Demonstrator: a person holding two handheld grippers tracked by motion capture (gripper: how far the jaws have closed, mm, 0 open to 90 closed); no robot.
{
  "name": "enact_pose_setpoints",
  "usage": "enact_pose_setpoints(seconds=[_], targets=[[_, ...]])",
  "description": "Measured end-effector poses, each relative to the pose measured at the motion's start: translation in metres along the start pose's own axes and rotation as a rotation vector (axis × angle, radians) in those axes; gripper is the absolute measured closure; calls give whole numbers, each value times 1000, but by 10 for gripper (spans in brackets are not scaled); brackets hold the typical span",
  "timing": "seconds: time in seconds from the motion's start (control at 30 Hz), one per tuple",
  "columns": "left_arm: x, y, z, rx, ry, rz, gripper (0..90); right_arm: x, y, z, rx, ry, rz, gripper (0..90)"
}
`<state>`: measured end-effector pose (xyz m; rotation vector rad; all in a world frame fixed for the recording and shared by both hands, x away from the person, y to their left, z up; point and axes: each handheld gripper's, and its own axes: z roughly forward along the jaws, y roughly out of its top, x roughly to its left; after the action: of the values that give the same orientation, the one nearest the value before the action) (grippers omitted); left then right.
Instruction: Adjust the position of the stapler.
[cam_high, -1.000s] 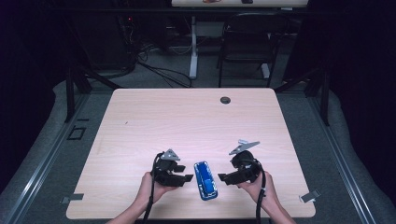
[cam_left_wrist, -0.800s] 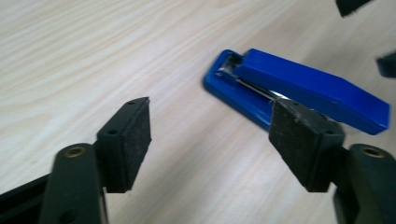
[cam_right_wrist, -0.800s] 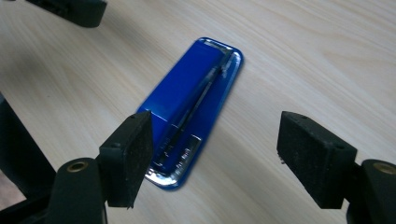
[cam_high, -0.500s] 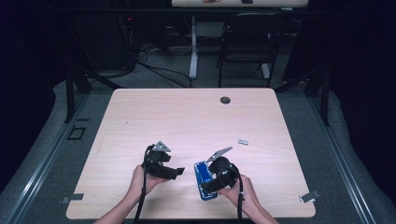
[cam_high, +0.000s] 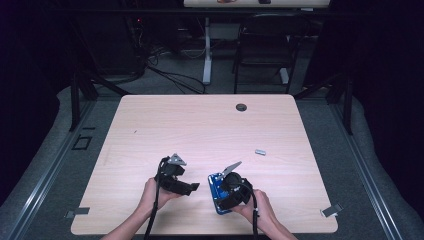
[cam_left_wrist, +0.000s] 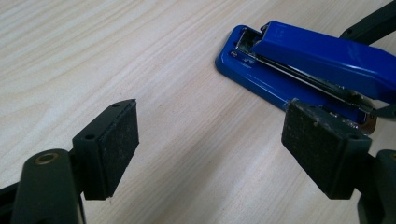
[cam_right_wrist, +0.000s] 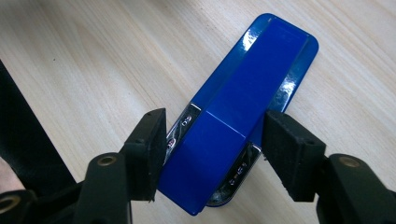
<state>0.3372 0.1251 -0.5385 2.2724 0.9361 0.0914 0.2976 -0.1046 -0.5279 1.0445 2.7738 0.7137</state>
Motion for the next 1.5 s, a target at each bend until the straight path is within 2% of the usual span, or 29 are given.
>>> enact_pose_setpoints(seconds=[0.3,0.37,0.43,0.57,0.67,0.7,0.77,0.87,1.03,1.17,1.2,1.27,1.3,1.37,1.4,1.5], targets=[[-1,0,1,7,-10,14,188,-13,-2,-7,32,23,-30,476],[-1,0,1,8,-14,13,188,-18,-2,-9,53,19,-57,493],[-1,0,2,12,-15,16,188,-20,-4,-10,53,23,-55,508],[-1,0,3,12,-12,20,188,-23,-5,-12,58,10,-94,522],[-2,0,4,17,-16,27,188,-21,-5,-12,81,-42,-171,550],[-2,0,4,18,-19,29,188,-21,-6,-11,69,-41,-168,565],[-2,1,5,22,-21,35,188,-24,-6,-14,58,-77,-195,645],[-4,1,6,26,-27,40,188,-32,-8,-13,24,-38,-220,658],[-6,1,8,27,-37,54,188,-34,-8,-12,3,-20,-286,658],[-8,1,9,31,-46,65,188,-40,-4,-10,-11,13,-379,659],[-8,1,9,32,-47,67,189,-42,-3,-9,-24,30,-417,660],[-9,1,10,33,-49,74,189,-44,-1,-8,-35,44,-452,659],[-9,1,10,34,-50,75,190,-46,0,-7,-39,50,-460,658],[-8,1,10,36,-55,79,192,-49,1,-5,-40,60,-438,654],[-8,1,10,35,-57,82,192,-49,1,-6,-27,45,-441,646],[-8,1,12,29,-70,98,192,-47,3,-7,5,12,-400,565]])
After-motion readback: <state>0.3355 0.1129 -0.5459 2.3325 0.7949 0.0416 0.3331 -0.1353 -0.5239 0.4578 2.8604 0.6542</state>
